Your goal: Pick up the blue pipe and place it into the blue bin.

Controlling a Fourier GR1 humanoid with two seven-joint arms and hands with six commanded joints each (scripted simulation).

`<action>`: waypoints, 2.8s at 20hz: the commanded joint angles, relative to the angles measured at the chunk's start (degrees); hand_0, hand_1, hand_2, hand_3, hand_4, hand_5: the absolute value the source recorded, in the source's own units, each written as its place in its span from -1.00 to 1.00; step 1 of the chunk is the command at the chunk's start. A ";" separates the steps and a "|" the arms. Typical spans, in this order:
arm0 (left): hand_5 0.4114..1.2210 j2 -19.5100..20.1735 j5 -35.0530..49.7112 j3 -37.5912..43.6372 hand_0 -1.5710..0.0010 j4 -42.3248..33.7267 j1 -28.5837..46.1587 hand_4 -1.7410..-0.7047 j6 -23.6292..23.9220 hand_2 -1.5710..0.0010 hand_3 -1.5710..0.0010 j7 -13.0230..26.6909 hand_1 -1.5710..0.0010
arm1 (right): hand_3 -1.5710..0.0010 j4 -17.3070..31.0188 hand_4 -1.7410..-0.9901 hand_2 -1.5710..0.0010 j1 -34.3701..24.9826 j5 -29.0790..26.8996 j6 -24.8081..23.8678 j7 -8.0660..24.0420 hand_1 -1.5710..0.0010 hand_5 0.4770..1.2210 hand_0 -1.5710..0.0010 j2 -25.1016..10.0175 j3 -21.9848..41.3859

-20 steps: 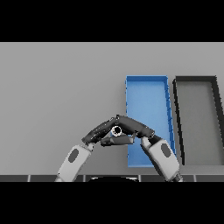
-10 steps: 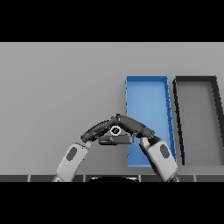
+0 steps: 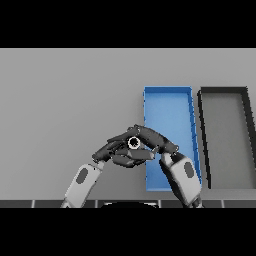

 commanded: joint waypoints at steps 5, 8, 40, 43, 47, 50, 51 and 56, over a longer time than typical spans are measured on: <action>-0.82 -0.42 -0.60 -0.56 0.99 0.22 0.21 0.49 0.48 0.99 0.99 0.73 0.99 | -1.00 -2.40 -0.34 -1.00 -7.40 -13.47 -4.37 10.67 -1.00 1.00 -1.00 -0.96 -6.16; -0.84 0.05 -1.08 -0.48 1.00 0.40 0.15 0.52 0.51 1.00 1.00 0.68 1.00 | -1.00 -1.33 -0.35 -1.00 -16.40 -21.05 -9.44 13.61 -1.00 1.00 -1.00 -3.53 -12.03; -0.83 2.22 -2.74 0.16 1.00 -2.01 1.07 0.58 2.17 1.00 1.00 -2.52 1.00 | -0.02 23.81 -0.67 -1.00 3.56 -8.81 -29.58 16.89 -1.00 1.00 -1.00 -20.77 -14.35; -0.81 2.04 -2.93 0.06 1.00 -1.92 0.87 0.59 2.31 1.00 1.00 -1.73 1.00 | 0.48 25.43 -0.83 -1.00 2.46 -15.52 -36.83 16.47 -1.00 0.86 -1.00 -25.68 -7.72; -0.80 2.26 -3.07 -0.02 1.00 -2.01 1.06 0.58 2.31 1.00 1.00 -2.21 1.00 | 0.70 28.81 -0.10 -0.01 -0.46 -27.02 -46.55 16.96 -0.04 0.77 -0.10 -33.41 2.26; -0.80 2.18 -3.01 0.00 1.00 -1.91 1.51 0.57 2.43 1.00 1.00 -2.31 1.00 | 0.85 29.16 0.16 0.49 -2.58 -28.66 -44.88 16.98 0.47 0.59 0.43 -38.29 8.45; -0.80 2.00 -3.21 -0.06 1.00 -1.57 1.08 0.58 2.55 1.00 1.00 -2.31 1.00 | 0.88 28.78 0.23 0.59 -3.70 -26.07 -42.63 16.97 0.57 0.43 0.55 -40.48 11.62; -0.79 2.19 -2.91 0.32 1.00 -1.48 1.02 0.57 2.52 1.00 1.00 -2.45 1.00 | 0.96 28.79 0.47 0.87 -7.18 -25.73 -38.07 16.96 0.86 -0.11 0.85 -45.73 19.65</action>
